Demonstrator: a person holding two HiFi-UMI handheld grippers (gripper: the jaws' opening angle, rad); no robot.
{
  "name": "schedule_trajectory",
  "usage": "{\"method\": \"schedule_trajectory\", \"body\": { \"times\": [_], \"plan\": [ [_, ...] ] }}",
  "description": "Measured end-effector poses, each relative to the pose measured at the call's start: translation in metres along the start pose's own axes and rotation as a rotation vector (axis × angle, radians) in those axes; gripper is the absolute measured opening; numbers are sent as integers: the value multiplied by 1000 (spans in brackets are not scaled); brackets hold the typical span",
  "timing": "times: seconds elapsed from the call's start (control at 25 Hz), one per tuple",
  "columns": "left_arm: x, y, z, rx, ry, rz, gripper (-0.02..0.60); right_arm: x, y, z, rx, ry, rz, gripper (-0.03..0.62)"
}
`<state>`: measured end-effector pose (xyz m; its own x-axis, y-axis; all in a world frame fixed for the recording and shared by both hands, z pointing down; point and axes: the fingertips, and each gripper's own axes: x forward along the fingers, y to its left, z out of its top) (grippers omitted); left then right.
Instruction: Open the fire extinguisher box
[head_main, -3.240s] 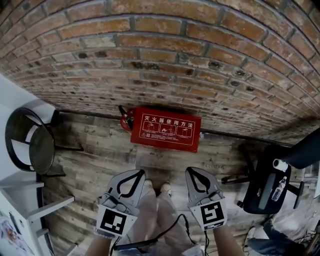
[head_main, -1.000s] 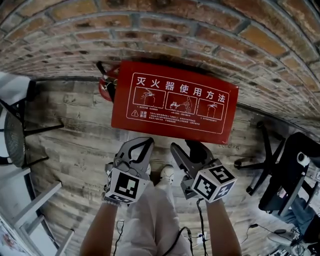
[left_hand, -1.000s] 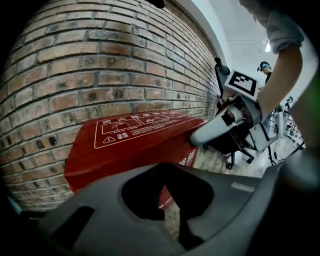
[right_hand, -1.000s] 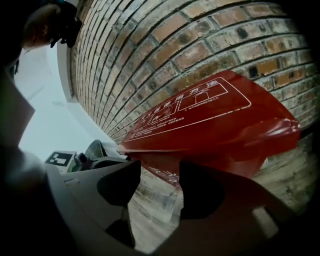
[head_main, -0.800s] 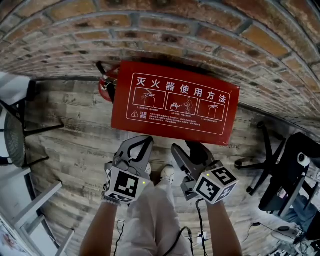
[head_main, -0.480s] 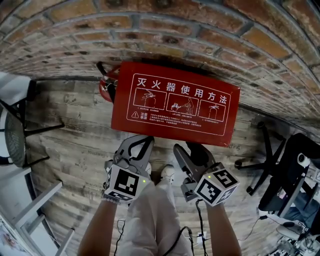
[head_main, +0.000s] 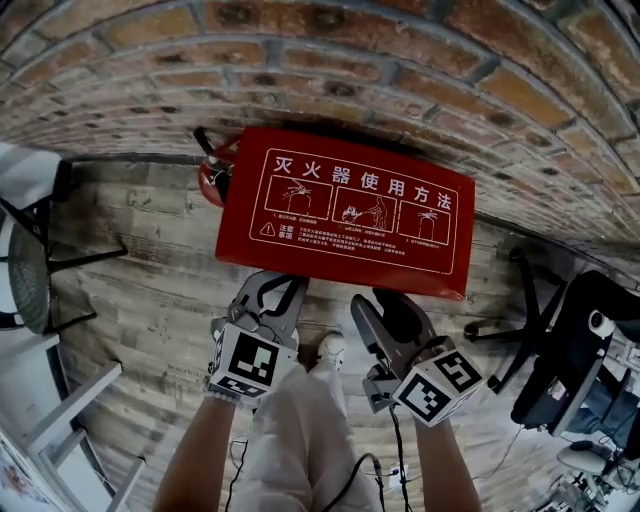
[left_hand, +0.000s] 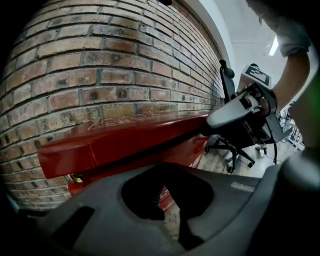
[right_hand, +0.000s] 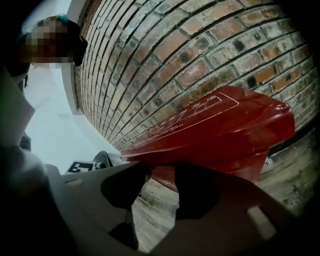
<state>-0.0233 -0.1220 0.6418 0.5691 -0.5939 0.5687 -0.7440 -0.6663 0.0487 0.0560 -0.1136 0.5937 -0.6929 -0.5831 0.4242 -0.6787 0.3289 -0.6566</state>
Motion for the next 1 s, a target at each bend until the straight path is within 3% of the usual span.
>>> {"method": "schedule_trajectory", "body": {
  "times": [0.6, 1.0],
  "plan": [
    [-1, -2, 8, 5, 23, -10, 0, -17, 32, 65, -21, -96, 29, 133],
    [-5, -4, 8, -2, 27, 6, 0, -21, 48, 111, 131, -200, 86, 137]
  ]
}}
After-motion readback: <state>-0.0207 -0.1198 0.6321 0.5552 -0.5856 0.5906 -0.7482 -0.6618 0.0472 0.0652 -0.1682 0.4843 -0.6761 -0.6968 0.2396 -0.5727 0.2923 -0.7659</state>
